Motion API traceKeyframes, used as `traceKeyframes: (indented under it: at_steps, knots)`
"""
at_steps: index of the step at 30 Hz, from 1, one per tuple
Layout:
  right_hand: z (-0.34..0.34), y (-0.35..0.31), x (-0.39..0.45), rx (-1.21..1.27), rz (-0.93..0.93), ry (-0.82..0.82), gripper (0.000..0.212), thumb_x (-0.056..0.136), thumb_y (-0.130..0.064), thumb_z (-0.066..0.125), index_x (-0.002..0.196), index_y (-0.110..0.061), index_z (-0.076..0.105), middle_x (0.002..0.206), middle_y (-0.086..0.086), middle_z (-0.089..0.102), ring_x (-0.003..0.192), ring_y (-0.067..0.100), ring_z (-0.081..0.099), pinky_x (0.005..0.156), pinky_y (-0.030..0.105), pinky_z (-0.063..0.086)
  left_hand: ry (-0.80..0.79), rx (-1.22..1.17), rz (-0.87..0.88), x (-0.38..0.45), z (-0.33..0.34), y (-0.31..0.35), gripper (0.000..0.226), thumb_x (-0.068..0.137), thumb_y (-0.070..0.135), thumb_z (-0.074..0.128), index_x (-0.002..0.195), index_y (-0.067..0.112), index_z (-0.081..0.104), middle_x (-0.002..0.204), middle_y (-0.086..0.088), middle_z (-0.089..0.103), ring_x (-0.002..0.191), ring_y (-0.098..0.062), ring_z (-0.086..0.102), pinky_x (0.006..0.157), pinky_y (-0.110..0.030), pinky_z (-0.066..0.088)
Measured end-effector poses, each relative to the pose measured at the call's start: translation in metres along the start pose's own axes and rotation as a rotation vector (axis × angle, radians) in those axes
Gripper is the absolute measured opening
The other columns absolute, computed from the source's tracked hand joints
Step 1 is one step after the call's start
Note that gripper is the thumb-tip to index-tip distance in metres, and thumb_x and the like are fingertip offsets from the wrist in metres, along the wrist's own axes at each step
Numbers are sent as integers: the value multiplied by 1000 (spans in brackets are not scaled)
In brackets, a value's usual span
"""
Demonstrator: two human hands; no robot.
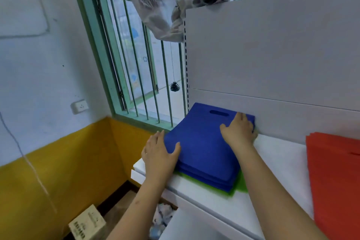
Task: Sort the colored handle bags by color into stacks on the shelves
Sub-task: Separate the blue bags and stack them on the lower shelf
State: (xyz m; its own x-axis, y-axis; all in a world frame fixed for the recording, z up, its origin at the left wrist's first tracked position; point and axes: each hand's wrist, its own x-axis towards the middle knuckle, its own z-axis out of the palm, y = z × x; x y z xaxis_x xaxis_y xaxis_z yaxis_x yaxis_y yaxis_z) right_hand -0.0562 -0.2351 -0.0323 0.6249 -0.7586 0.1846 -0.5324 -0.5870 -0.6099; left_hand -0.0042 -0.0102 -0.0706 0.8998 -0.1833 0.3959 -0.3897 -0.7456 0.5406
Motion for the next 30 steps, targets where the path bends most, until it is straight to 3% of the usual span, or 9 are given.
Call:
traceKeyframes:
  at_steps: [3, 6, 10, 15, 18, 22, 25, 28, 30]
  knots:
    - [9, 27, 5, -113, 24, -11, 82, 95, -50, 47, 155, -15, 4, 163, -2, 1, 145, 31, 17, 116, 55, 18, -88, 38, 36, 7, 11, -11, 71, 89, 64, 42, 151, 28, 32, 154, 6, 37, 141, -18, 32, 116, -44, 28]
    - [15, 47, 6, -122, 20, -27, 80, 94, -58, 45, 155, -19, 10, 163, -6, 0, 144, 29, 22, 115, 53, 22, -103, 71, 45, 6, 12, -15, 69, 91, 64, 38, 149, 27, 36, 151, 7, 39, 137, -17, 35, 114, -40, 30]
    - [20, 49, 8, -119, -36, 101, 65, 96, -50, 49, 150, -18, 32, 159, -2, 25, 141, 26, 31, 114, 47, 27, -131, 66, 28, 6, 11, -13, 60, 95, 60, 36, 148, 32, 39, 153, 7, 37, 139, -17, 34, 117, -42, 26]
    - [20, 55, 12, -80, -125, 303, 31, 92, -31, 60, 120, -19, 68, 130, -1, 62, 122, 23, 53, 105, 41, 38, -131, 17, 2, 10, 13, -15, 41, 98, 51, 39, 135, 43, 54, 151, 6, 41, 139, -19, 34, 118, -48, 22]
    - [15, 57, 11, -57, -131, 332, 20, 90, -26, 64, 106, -22, 75, 117, -2, 69, 110, 21, 61, 100, 40, 42, -134, 37, 6, 10, 15, -16, 38, 98, 53, 37, 131, 47, 55, 157, 6, 31, 147, -22, 18, 120, -51, 13]
    - [7, 51, 7, -41, -98, 259, 17, 91, -26, 63, 100, -20, 76, 112, -1, 71, 104, 20, 63, 98, 36, 42, -112, 40, 63, 8, 12, -16, 33, 98, 51, 40, 125, 49, 60, 160, 7, 25, 150, -21, 7, 119, -54, 1]
    - [-10, 39, 3, -48, -71, 166, 17, 91, -26, 63, 96, -16, 75, 106, 0, 71, 97, 22, 63, 84, 30, 46, -66, -92, 141, 2, 5, -14, 26, 97, 37, 52, 119, 40, 67, 154, 5, 39, 148, -20, 22, 120, -53, -3]
    - [-34, 28, -9, 82, -70, 175, 16, 92, -24, 63, 87, -13, 73, 90, 0, 68, 87, 20, 61, 67, 22, 38, 43, -265, 206, -7, -5, -13, 33, 91, 18, 64, 121, 30, 68, 146, -3, 49, 131, -24, 48, 120, -55, 3]
    - [-54, 23, -22, 133, -65, 234, 17, 94, -24, 59, 80, -16, 64, 78, -3, 59, 78, 18, 55, 57, 19, 32, 59, -423, 216, -17, -18, -3, 40, 92, 14, 63, 127, 33, 63, 148, -4, 45, 127, -23, 49, 120, -54, 13]
